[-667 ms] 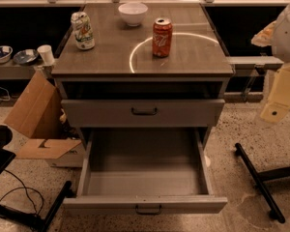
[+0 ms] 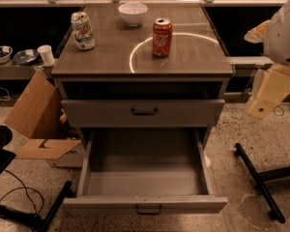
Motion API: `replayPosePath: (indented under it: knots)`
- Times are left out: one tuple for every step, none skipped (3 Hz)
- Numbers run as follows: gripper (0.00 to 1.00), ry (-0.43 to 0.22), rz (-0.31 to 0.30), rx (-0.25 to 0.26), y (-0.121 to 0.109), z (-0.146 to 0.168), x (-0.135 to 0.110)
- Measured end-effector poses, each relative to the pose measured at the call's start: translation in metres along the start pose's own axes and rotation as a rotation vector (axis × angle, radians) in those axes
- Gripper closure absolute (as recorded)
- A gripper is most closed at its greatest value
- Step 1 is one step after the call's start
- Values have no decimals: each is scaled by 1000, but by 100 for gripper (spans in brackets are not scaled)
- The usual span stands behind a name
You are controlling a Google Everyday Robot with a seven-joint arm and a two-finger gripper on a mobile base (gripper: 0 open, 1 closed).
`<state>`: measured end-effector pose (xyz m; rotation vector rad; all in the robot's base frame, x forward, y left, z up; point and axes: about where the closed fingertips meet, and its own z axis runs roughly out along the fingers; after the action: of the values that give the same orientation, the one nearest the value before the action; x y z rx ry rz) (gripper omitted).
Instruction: Place 7up can into middle drawer
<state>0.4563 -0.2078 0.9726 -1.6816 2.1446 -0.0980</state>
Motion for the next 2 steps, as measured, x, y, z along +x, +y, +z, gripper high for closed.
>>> replayPosePath:
  knots:
    - [0,-111,21,79,-21,19,-20]
    - [0,-222,91,153,-34,34,-40]
